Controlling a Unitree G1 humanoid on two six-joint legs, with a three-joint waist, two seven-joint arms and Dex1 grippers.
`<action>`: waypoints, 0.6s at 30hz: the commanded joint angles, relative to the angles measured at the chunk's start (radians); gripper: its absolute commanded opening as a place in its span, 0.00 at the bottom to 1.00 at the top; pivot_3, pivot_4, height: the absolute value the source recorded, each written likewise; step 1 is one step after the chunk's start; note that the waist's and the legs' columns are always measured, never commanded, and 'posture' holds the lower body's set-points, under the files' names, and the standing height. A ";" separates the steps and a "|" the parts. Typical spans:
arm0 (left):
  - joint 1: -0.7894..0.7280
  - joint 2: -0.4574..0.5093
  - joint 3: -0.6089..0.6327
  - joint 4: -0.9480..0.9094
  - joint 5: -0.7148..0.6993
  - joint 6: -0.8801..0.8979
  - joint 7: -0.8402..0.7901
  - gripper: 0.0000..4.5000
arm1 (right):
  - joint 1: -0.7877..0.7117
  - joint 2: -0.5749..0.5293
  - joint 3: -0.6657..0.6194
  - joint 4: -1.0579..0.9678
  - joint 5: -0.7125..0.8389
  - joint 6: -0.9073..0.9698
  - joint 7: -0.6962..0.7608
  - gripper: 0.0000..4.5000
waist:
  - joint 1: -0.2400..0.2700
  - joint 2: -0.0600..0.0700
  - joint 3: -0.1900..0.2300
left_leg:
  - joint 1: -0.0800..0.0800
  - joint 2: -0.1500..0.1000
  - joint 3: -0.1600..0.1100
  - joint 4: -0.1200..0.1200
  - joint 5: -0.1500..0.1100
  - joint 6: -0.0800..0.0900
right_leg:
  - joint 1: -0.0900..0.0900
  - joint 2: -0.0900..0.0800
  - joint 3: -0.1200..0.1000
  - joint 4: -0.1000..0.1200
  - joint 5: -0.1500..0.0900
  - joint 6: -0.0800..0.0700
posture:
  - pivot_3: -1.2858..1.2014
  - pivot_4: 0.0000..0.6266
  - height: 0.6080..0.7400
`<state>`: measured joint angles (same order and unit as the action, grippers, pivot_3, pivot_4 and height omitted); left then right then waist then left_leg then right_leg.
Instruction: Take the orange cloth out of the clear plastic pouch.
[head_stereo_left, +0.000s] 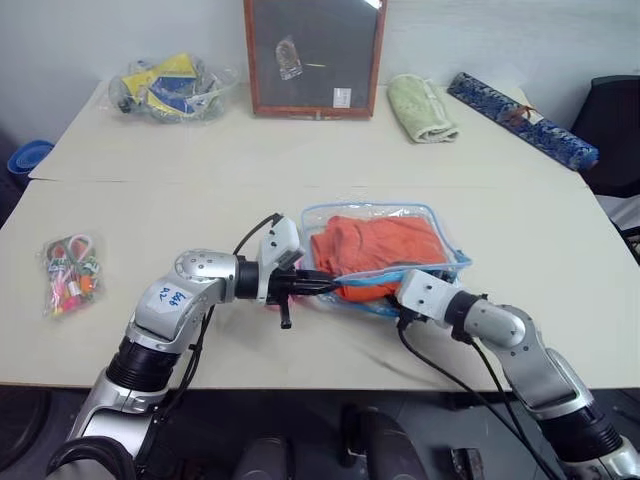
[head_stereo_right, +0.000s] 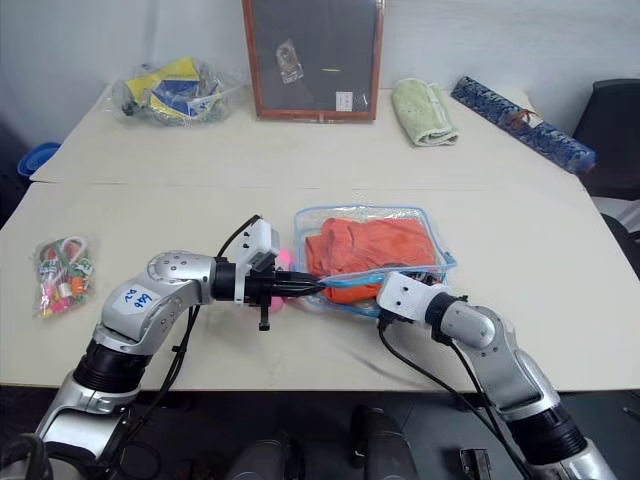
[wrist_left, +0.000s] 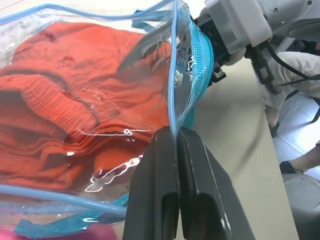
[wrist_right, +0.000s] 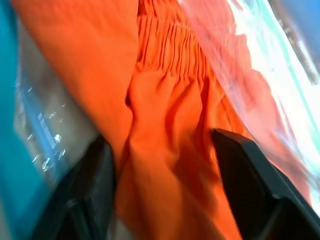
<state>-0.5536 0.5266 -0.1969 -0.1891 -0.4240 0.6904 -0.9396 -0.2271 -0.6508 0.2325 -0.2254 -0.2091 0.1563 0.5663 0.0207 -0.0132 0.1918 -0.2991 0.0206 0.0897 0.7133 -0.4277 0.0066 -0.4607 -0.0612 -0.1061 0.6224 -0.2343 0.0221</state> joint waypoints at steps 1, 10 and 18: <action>-0.015 0.002 0.010 -0.039 -0.010 -0.013 -0.009 0.00 | 0.004 0.017 0.019 0.106 -0.050 0.022 -0.019 0.66 | 0.000 -0.001 0.000 | 0.000 0.000 0.000 0.000 0.000 0.000 | 0.000 0.000 0.000 0.000 0.000 0.000 | 0.52 0.24 1.00; -0.027 0.000 0.007 -0.013 0.003 -0.036 -0.011 0.00 | -0.012 0.039 0.031 0.127 -0.034 -0.004 0.006 0.06 | -0.002 -0.001 -0.001 | 0.000 0.000 0.000 0.000 0.000 0.000 | 0.001 0.000 0.000 0.000 0.000 0.000 | 0.52 0.24 1.00; -0.066 -0.033 -0.003 0.118 0.103 -0.115 0.065 0.00 | 0.178 -0.078 -0.028 -0.178 0.224 -0.045 0.254 0.01 | 0.006 -0.001 -0.001 | 0.000 0.000 -0.004 0.000 0.000 0.000 | 0.000 0.000 -0.003 -0.002 0.000 0.000 | 0.52 0.24 1.00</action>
<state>-0.5902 0.5020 -0.2081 -0.0886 -0.3466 0.6143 -0.8971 -0.0844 -0.7067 0.1894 -0.3337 -0.0519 0.1237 0.7357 0.0262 -0.0140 0.1905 -0.2991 0.0210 0.0861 0.7133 -0.4279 0.0066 -0.4603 -0.0607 -0.1092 0.6205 -0.2343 0.0223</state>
